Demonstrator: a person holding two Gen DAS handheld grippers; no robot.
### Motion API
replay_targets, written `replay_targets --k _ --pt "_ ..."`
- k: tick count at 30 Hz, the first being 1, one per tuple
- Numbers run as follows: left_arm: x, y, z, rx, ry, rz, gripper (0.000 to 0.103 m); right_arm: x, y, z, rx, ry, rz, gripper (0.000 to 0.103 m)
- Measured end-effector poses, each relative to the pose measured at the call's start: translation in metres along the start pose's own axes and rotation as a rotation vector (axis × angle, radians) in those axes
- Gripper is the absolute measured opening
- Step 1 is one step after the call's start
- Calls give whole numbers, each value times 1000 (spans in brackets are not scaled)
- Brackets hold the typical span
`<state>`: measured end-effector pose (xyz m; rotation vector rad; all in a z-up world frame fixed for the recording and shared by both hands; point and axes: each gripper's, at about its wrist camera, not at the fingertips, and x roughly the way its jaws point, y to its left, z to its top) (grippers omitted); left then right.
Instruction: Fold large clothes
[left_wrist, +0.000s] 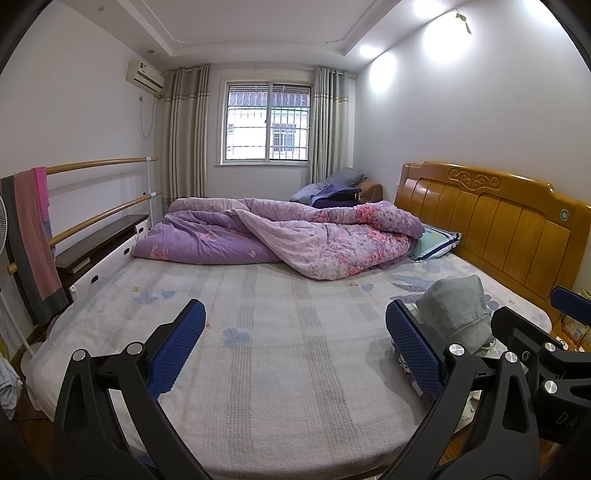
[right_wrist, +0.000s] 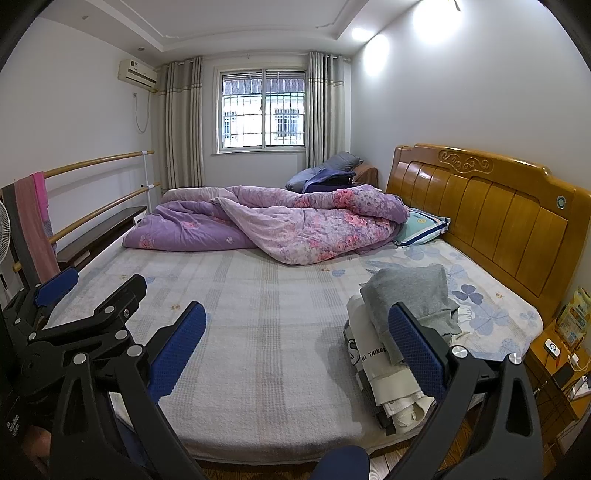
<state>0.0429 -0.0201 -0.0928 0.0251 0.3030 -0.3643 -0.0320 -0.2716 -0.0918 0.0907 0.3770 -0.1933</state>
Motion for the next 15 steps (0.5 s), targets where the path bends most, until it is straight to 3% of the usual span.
replay_targets --k 15 --pt "-1 -3 -1 -2 -1 4 98 -2 -3 0 0 0 -6 95"
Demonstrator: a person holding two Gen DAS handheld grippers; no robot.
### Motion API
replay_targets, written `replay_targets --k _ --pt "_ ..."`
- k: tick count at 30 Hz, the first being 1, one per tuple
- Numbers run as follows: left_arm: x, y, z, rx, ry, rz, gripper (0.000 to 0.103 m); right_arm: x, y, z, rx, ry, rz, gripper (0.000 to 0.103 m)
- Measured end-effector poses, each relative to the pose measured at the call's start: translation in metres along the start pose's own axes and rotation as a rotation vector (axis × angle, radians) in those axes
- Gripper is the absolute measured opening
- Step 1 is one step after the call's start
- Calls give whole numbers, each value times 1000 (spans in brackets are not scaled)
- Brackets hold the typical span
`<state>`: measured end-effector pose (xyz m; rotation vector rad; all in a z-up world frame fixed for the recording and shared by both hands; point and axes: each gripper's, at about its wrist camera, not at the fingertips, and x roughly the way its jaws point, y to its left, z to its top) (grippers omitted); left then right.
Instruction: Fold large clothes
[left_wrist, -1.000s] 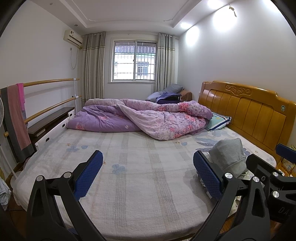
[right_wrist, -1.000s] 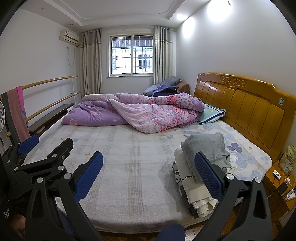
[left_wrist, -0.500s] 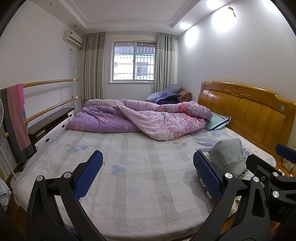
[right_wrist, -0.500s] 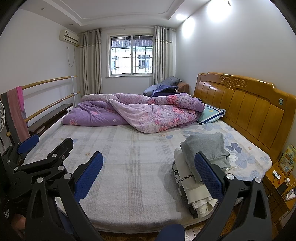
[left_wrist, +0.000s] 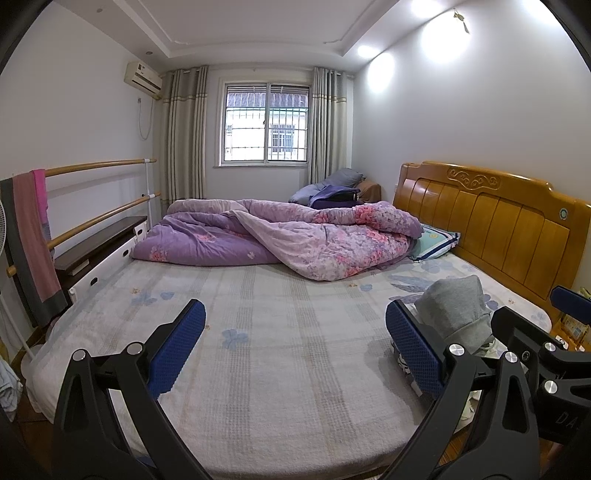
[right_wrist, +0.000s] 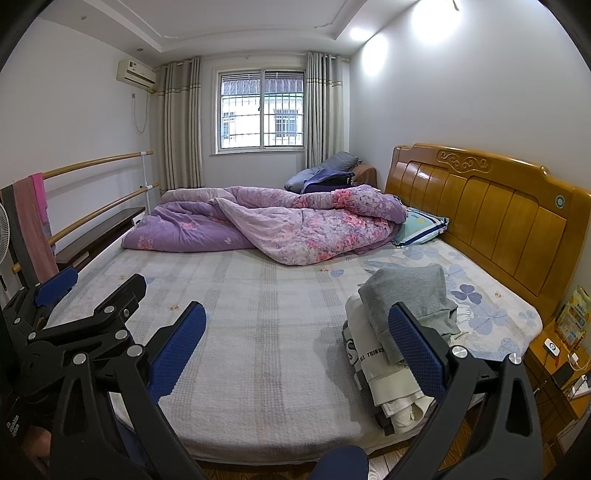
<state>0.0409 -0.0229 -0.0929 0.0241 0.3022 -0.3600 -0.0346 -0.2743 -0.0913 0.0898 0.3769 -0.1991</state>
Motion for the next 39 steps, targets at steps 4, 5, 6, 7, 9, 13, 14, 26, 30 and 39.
replay_targets --k 4,5,6,7,9,13,14,26,30,39 --pt "0 -2 0 1 -1 1 98 -2 -3 0 1 3 -4 95" --pt "0 -2 0 1 0 0 98 -2 -3 0 2 3 -4 95" --pt "1 -3 0 2 0 -2 98 -1 -4 1 2 4 -4 95" --pt "1 -2 0 4 -3 -4 98 -1 -4 1 1 3 -3 95" --pt "1 -3 0 8 -7 0 98 0 -5 1 5 3 0 95" --pt "6 -1 1 17 -12 -9 98 1 -6 0 8 5 -2 95" --pt "7 -1 1 17 -11 -9 98 1 -6 0 7 6 -4 95" --pt "9 2 -2 22 -22 -14 98 4 -8 -1 7 16 -7 95" --pt "7 6 -5 11 -29 -19 98 4 -8 -2 9 14 -11 95" --pt "8 9 -5 16 -20 -30 98 5 -9 -4 12 19 -11 95"
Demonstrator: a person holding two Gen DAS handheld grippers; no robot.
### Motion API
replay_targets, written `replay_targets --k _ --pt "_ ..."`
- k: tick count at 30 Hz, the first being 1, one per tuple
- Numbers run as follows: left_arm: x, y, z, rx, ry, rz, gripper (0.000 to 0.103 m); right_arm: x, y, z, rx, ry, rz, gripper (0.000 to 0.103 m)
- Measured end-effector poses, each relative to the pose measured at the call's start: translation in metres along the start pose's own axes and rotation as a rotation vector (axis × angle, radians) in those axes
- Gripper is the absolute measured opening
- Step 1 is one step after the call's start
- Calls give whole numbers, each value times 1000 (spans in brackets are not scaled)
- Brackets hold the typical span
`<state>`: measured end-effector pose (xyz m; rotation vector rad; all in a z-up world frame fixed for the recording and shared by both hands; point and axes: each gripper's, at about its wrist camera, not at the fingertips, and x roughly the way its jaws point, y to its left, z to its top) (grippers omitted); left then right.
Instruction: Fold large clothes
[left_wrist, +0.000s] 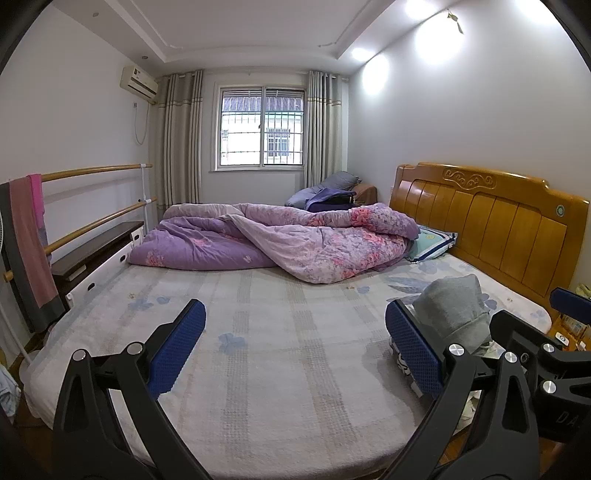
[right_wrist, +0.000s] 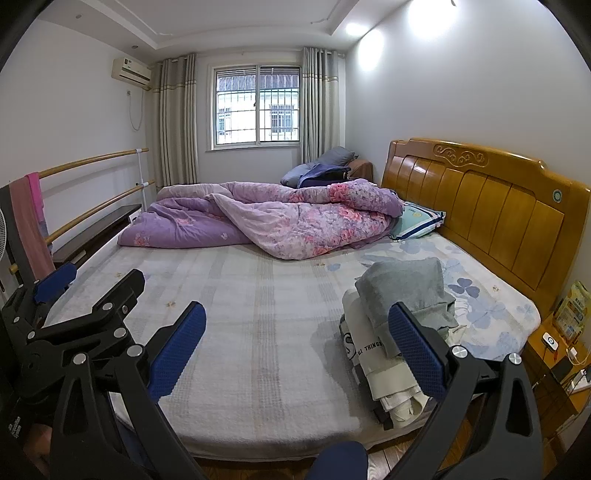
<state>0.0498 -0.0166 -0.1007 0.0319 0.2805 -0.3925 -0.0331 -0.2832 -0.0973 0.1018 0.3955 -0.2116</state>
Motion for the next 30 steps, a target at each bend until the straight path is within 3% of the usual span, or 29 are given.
replay_targets --k 30 --pt "4 6 -2 0 8 -5 98 3 0 -3 -4 6 -7 95"
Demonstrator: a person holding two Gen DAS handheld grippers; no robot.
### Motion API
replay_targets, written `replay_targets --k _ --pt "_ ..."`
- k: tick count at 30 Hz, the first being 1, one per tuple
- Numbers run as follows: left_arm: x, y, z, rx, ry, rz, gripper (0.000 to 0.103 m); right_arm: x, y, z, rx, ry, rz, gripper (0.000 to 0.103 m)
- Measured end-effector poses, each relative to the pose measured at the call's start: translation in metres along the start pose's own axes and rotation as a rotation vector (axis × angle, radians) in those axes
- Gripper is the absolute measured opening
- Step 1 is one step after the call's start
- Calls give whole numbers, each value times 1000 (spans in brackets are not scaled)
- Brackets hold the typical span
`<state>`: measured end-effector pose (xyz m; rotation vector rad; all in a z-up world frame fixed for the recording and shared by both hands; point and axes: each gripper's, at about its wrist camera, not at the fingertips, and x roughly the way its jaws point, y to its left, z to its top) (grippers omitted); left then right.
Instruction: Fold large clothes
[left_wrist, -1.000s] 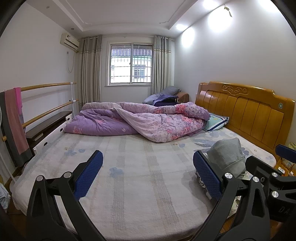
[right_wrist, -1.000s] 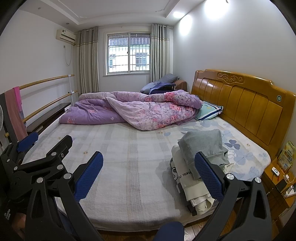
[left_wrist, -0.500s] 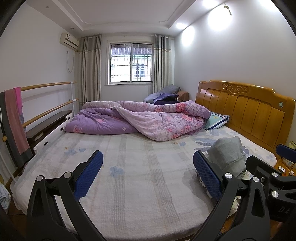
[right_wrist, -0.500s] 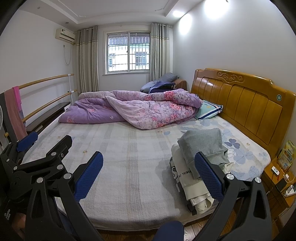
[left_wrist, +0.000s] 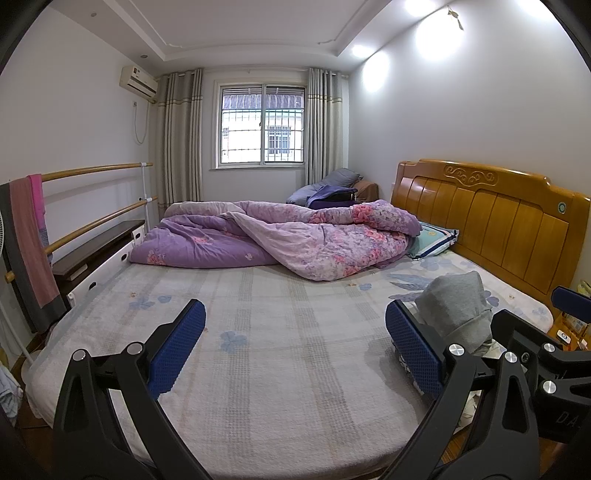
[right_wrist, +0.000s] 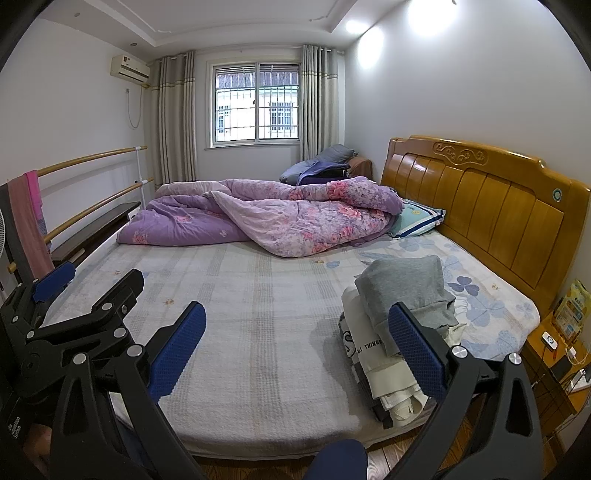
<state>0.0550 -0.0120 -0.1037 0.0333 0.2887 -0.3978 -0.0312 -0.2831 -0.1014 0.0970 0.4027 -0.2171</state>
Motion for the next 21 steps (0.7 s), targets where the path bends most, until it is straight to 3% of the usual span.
replay_targets --k 15,21 --pt "2 3 -1 0 10 0 98 8 1 1 -1 19 -1 95" --pt "22 18 -8 -4 77 13 98 30 5 -3 -5 80 22 95"
